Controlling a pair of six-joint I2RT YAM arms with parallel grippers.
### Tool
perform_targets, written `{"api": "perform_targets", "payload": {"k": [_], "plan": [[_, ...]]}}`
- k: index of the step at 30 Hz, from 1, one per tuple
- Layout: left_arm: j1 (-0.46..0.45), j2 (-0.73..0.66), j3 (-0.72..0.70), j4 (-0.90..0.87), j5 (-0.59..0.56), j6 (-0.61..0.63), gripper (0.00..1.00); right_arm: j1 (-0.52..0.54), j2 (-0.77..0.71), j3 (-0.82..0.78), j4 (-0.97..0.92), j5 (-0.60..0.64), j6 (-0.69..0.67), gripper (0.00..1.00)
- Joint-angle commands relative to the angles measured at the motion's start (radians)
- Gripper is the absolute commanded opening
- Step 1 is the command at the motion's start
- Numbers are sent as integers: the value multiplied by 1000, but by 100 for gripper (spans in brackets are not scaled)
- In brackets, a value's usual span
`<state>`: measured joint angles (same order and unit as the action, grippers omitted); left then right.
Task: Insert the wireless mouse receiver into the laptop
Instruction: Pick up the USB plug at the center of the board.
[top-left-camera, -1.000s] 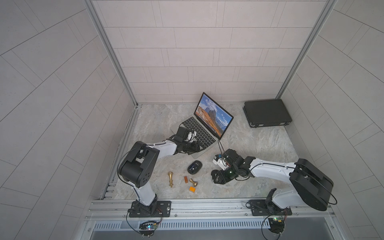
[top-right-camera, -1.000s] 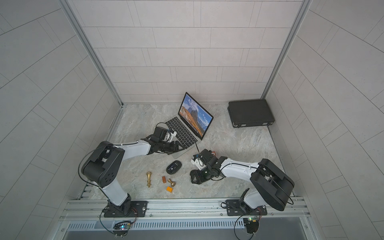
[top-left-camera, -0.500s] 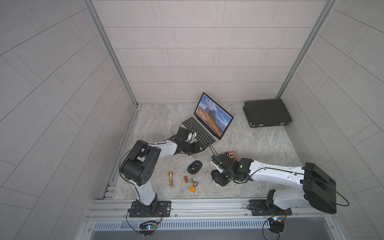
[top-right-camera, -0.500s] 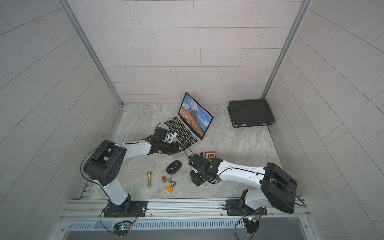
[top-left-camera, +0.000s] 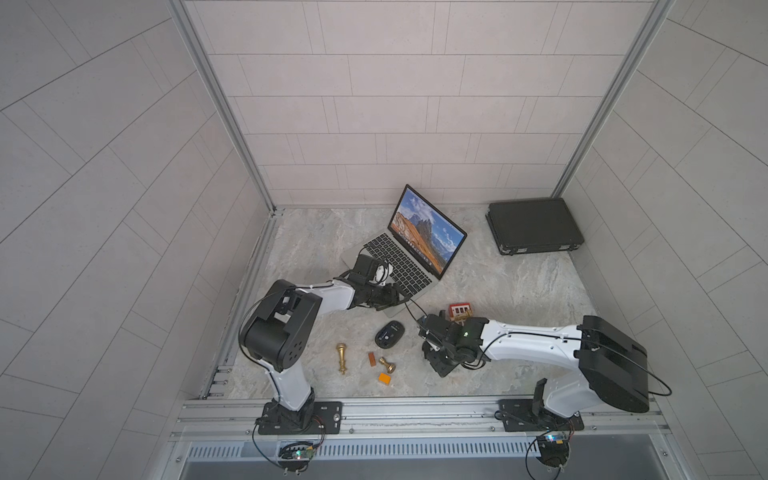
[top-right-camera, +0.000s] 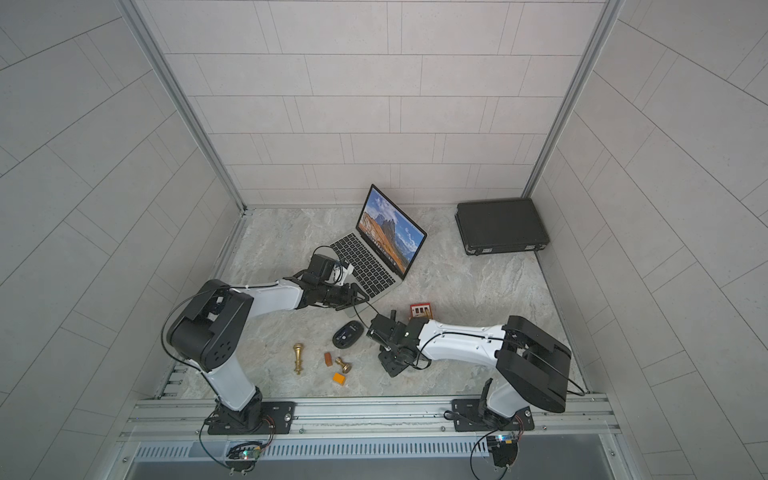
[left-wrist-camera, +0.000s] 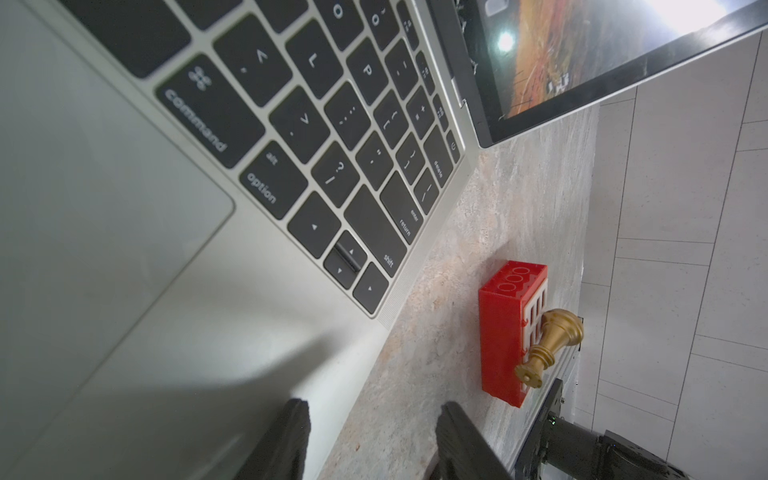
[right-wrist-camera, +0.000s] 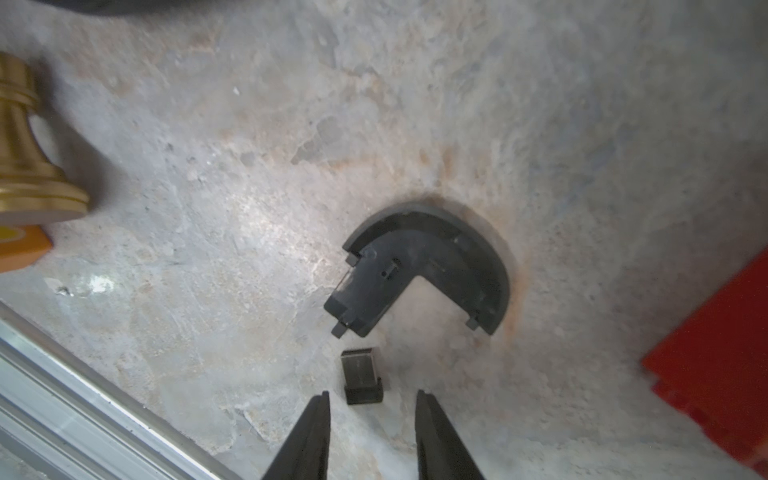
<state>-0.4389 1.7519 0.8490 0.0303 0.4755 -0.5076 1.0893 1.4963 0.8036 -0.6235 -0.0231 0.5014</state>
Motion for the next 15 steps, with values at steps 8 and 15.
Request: {"api": "perform_targets", "payload": {"k": [8, 15], "plan": [[7, 20, 7, -4, 14, 16, 52, 19, 48, 35, -15, 10, -24, 31], [10, 24, 9, -1, 15, 14, 52, 27, 65, 30, -32, 18, -32, 24]]}}
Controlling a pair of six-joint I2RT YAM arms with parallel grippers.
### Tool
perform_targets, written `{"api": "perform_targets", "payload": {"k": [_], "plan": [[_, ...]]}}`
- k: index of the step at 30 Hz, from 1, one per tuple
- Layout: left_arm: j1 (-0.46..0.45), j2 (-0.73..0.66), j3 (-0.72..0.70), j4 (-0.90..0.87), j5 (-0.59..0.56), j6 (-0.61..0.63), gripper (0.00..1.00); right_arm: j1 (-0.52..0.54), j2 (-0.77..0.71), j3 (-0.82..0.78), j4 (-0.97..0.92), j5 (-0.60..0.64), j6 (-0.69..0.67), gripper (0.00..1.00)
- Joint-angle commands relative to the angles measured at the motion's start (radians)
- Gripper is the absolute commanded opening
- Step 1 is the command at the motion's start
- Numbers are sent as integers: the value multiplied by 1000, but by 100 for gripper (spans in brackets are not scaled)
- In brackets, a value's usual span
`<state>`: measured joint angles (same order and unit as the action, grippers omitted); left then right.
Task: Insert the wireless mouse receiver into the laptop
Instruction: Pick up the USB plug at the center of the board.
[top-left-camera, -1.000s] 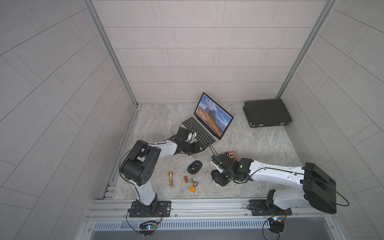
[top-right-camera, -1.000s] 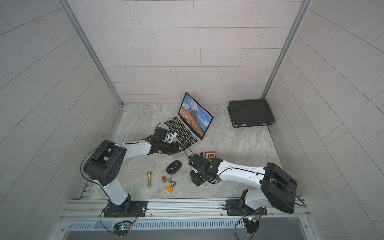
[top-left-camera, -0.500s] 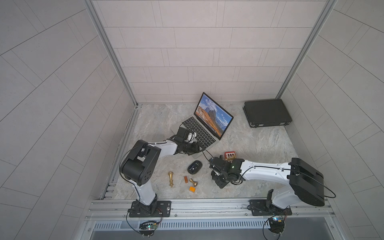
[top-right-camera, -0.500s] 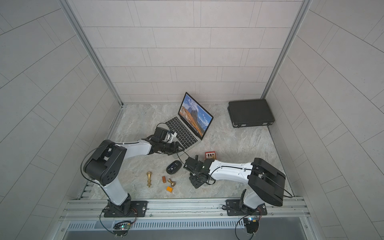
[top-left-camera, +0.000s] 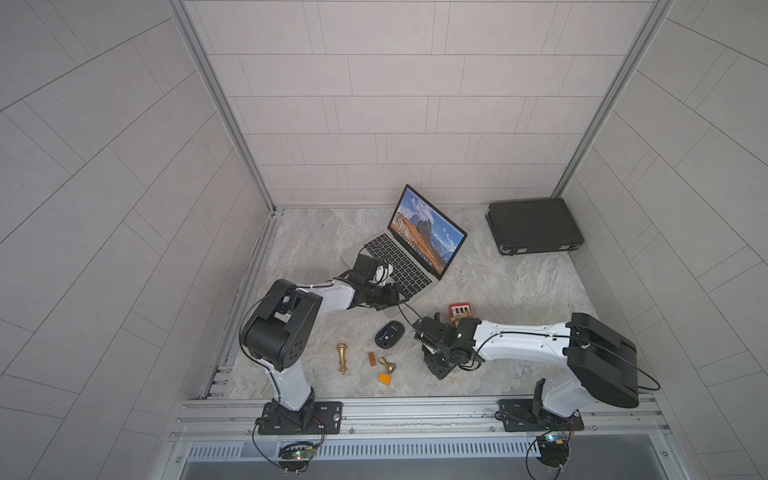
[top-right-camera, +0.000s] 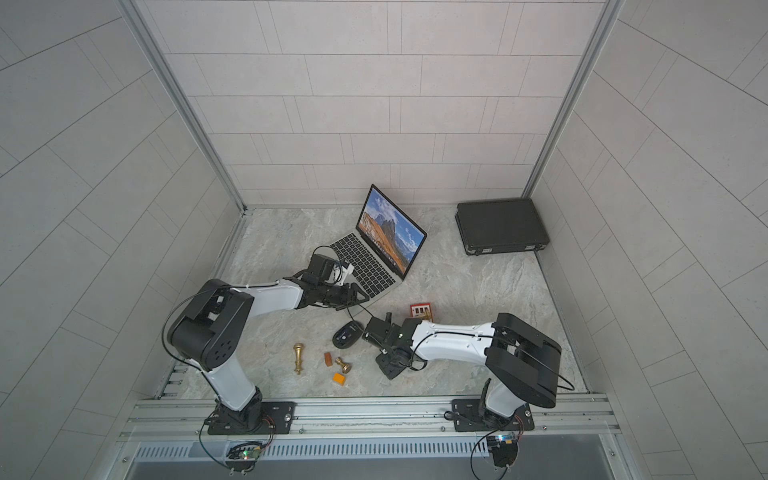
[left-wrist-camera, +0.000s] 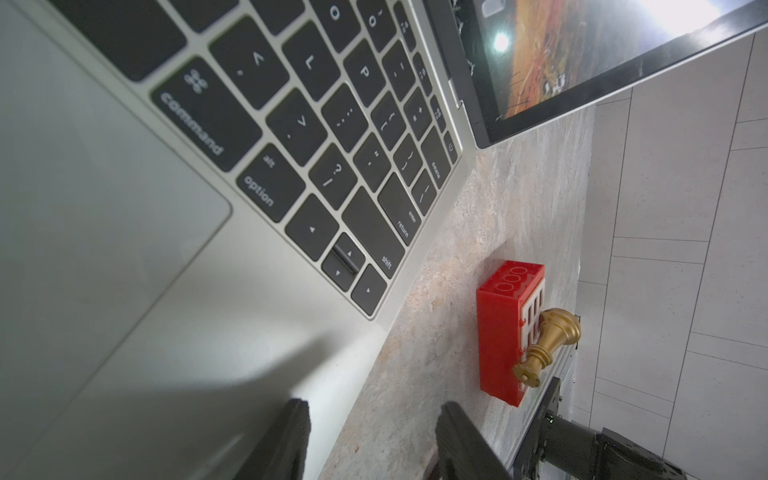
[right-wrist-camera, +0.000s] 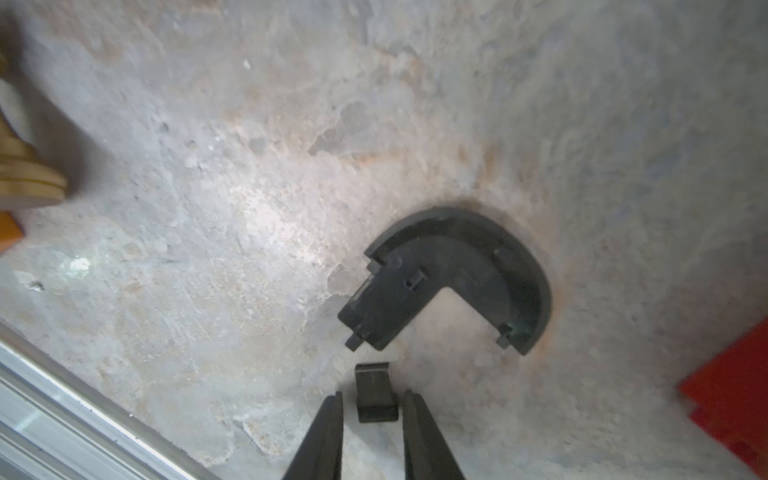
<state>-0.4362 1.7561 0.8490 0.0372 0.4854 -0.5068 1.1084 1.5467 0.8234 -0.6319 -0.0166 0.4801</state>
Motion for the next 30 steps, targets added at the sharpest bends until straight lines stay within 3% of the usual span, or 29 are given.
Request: {"api": "perform_targets", "payload": {"k": [1, 6, 14, 21, 30], "plan": [[7, 19, 9, -7, 5, 13, 52, 7, 19, 11, -25, 13, -11, 22], [11, 18, 9, -7, 5, 13, 52, 7, 27, 8, -52, 41, -17, 16], [19, 29, 72, 24, 12, -26, 52, -33, -36, 75, -40, 133, -108, 16], [39, 92, 176, 23, 15, -32, 52, -231, -48, 112, 118, 80, -252, 17], [53, 213, 285, 71, 88, -76, 51, -436, 126, 183, 281, 65, -407, 18]]}}
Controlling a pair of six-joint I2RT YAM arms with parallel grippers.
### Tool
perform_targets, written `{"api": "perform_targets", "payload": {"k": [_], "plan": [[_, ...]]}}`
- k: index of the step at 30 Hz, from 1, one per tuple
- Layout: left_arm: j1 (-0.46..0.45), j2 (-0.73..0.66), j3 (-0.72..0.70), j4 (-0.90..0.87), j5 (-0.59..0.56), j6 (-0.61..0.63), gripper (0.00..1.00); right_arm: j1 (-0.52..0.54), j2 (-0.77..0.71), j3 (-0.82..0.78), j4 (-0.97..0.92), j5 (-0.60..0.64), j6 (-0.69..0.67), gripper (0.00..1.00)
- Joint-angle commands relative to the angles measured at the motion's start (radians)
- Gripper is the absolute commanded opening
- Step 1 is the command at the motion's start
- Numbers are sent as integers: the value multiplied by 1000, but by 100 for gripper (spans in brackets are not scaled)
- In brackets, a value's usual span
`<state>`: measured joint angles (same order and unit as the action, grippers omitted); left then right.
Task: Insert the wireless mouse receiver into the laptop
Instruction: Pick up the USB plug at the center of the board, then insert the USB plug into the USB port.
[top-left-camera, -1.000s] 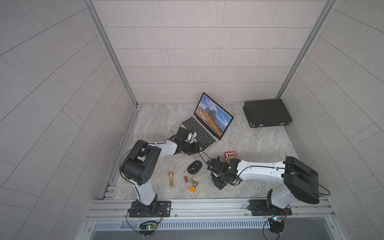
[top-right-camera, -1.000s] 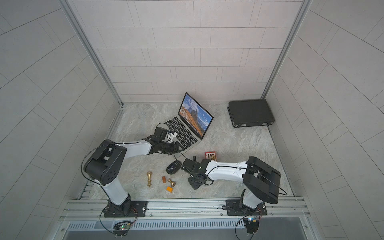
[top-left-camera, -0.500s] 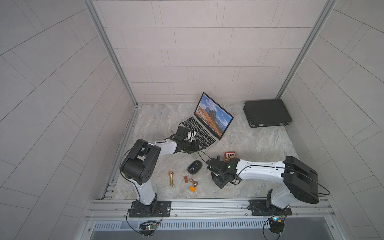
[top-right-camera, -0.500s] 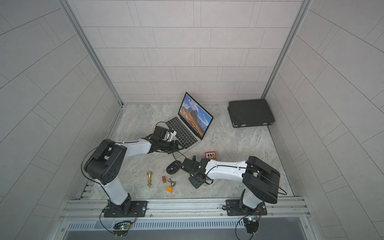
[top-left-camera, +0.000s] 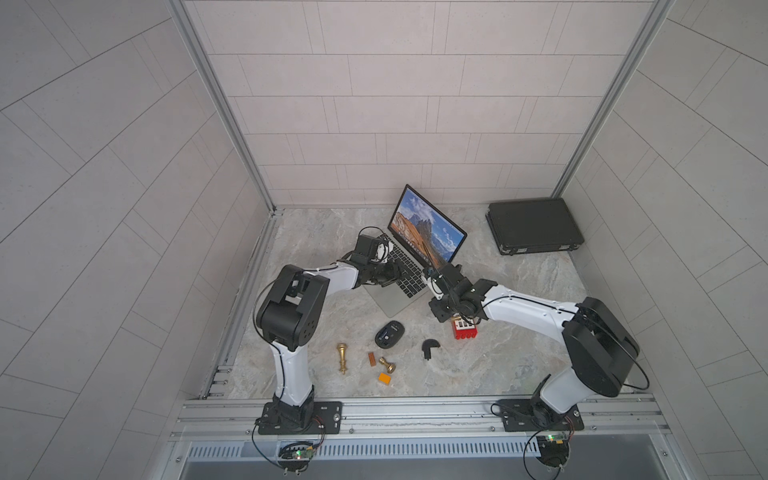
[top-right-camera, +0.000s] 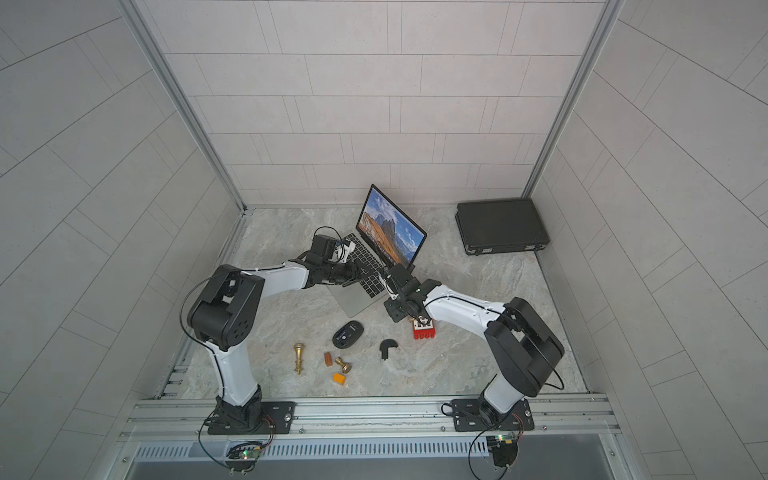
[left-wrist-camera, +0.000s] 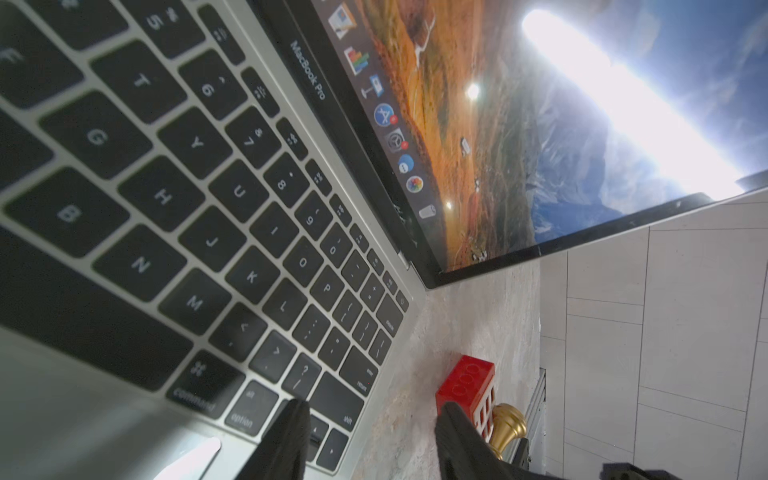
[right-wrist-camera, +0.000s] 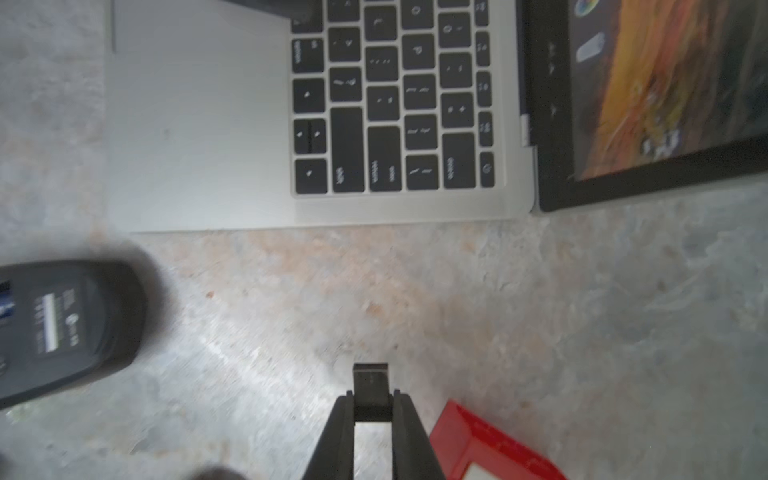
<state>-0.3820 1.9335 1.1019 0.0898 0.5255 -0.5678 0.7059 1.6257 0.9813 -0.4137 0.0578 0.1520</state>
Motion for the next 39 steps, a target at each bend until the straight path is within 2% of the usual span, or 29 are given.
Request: {"api": "perform_targets", "payload": {"k": [1, 4, 6, 10, 16, 30, 39], "plan": [[-2, 47, 39, 19, 53, -16, 51, -49, 63, 31, 71, -17, -89, 18], [-2, 82, 69, 12, 72, -10, 51, -90, 104, 38, 96, -62, -104, 18], [-5, 108, 96, 6, 96, -6, 47, -102, 124, 37, 120, -100, -109, 18], [-16, 147, 135, -21, 121, 13, 39, -103, 174, 58, 128, -106, -120, 18], [-29, 179, 169, -65, 111, 47, 35, -103, 219, 81, 131, -85, -119, 18], [-38, 198, 173, -75, 113, 54, 35, -99, 262, 110, 110, -78, -99, 18], [-43, 209, 173, -75, 118, 52, 34, -97, 264, 78, 172, -131, -54, 18]]}}
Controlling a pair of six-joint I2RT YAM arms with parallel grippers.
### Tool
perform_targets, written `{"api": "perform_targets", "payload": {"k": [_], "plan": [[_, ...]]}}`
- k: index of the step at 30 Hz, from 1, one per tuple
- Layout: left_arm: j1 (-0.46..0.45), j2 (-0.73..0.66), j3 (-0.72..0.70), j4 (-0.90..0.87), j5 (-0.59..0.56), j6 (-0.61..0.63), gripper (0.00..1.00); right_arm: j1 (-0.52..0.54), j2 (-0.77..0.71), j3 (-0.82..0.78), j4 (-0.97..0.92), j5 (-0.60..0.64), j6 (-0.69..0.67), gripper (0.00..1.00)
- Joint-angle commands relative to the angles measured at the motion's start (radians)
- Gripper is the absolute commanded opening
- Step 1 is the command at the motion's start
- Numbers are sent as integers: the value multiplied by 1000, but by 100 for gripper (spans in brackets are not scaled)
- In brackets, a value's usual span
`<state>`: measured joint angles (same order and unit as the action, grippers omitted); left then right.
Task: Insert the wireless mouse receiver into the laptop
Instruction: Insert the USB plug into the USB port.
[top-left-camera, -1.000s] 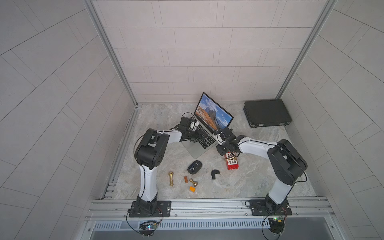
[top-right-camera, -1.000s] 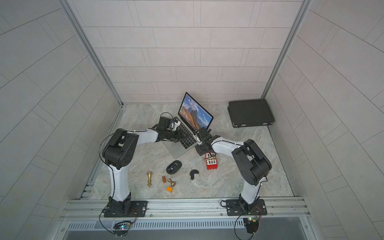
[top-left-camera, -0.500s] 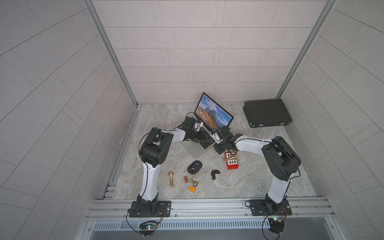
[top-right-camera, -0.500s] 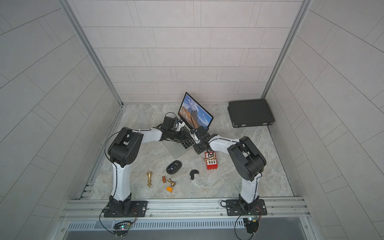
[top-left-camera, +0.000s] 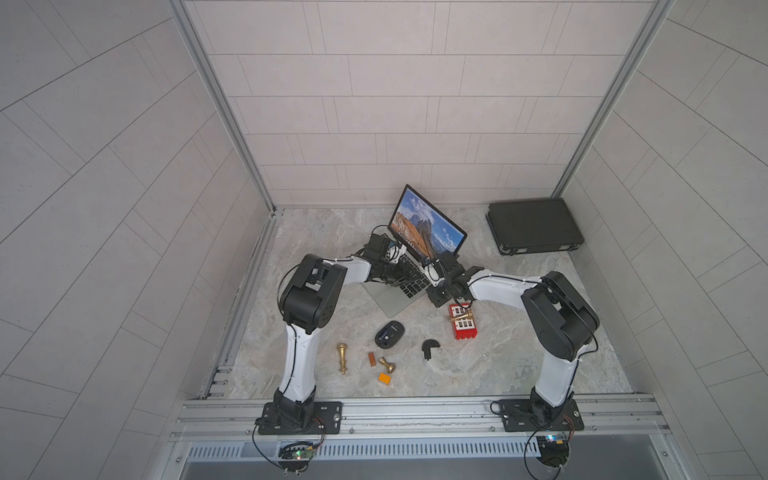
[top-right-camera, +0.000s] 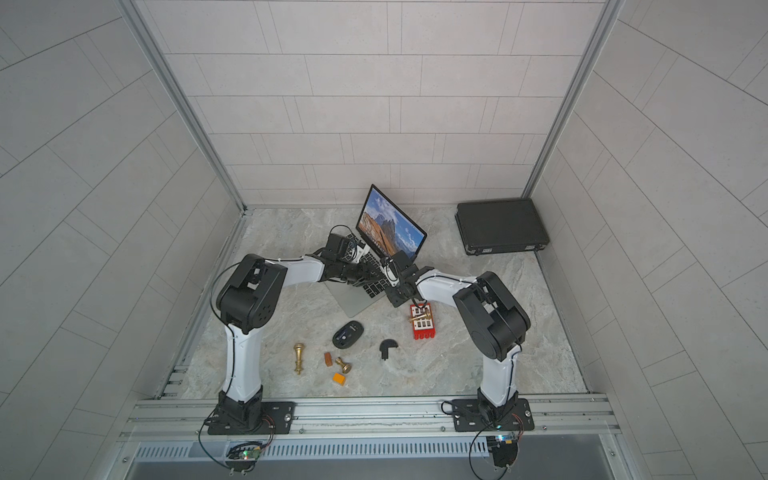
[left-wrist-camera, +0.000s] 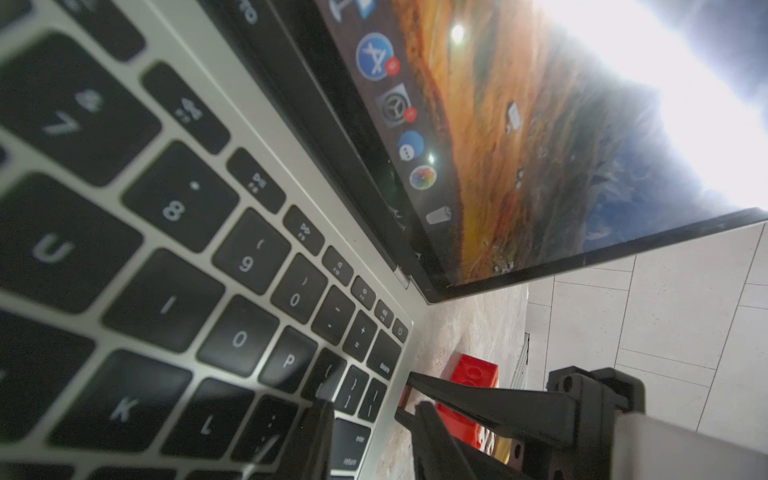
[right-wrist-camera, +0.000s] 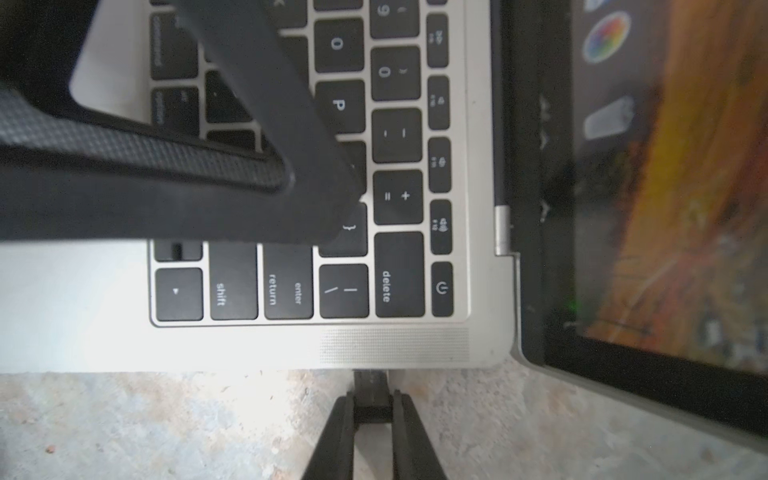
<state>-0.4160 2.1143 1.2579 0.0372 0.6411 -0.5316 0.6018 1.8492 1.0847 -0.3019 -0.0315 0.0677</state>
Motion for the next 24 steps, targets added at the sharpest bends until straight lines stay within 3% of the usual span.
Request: {"api": "perform_targets", "payload": {"k": [1, 17, 24], "plan": [[-8, 30, 16, -23, 2, 16, 34, 7, 39, -31, 70, -53, 36, 18], [-10, 48, 17, -21, 12, 14, 33, 10, 11, -111, 187, -125, 31, 18], [-13, 67, 16, -27, 16, 18, 32, 15, 17, -111, 192, -60, 16, 18]]}}
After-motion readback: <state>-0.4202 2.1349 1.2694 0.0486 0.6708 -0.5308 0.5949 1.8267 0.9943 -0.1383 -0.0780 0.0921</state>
